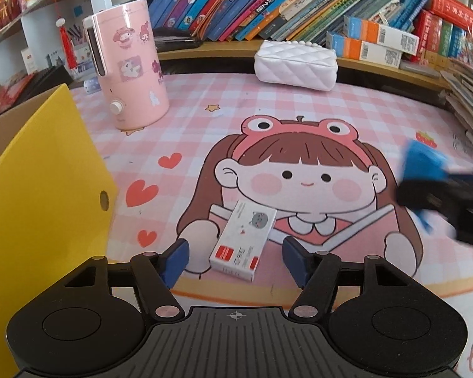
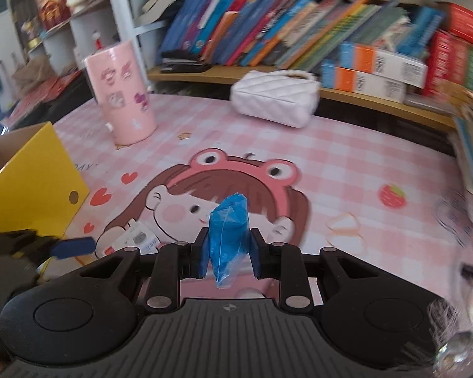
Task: Organize objects
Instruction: 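Grasp the white-red small box with the left gripper while the right gripper holds the blue object, then carry the small box and blue object with both grippers over the yellow box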
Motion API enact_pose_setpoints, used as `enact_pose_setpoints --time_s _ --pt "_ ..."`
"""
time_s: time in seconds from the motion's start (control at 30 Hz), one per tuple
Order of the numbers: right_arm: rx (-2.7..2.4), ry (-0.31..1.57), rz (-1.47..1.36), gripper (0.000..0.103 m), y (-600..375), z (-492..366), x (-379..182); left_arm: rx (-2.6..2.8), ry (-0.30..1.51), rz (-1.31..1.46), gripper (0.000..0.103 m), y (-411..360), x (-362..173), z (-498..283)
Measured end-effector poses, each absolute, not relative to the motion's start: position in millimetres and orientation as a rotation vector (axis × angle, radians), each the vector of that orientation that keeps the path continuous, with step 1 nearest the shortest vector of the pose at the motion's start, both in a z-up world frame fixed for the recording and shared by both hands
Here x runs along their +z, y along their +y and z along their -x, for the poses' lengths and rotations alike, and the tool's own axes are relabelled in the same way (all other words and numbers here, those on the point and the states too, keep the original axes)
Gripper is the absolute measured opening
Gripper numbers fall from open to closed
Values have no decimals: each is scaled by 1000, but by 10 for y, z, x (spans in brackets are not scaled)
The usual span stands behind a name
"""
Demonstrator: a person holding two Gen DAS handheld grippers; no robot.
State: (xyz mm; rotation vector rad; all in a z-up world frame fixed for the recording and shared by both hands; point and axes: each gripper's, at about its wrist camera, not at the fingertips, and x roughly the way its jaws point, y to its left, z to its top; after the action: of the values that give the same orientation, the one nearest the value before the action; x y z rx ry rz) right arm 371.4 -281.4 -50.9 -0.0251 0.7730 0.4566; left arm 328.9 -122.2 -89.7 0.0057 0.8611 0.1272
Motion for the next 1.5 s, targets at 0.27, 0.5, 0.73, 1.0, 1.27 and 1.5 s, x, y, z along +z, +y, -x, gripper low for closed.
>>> enact_pose_setpoints --time_s 0.27,0.5,0.73,1.0,1.27,1.5 --pt "412 797 -24 24 -3103 -3371 -432 74 836 8 29 -1257 -896 -3262" --pt "368 786 -19 24 -3179 -3133 -385 14 808 40 28 -1286 -730 -3058" --pt "296 790 -18 24 -3234 -2842 -322 -78 739 111 28 -1210 -287 -2573" --pt "257 790 -21 24 -3088 -2395 -212 -132 700 182 28 -936 -11 -1880" --pt "292 746 25 24 -2636 -1914 -54 -123 667 189 28 -553 65 -1352" --pt "325 756 53 24 -2175 -1486 7 -75 669 215 28 -102 63 -882"
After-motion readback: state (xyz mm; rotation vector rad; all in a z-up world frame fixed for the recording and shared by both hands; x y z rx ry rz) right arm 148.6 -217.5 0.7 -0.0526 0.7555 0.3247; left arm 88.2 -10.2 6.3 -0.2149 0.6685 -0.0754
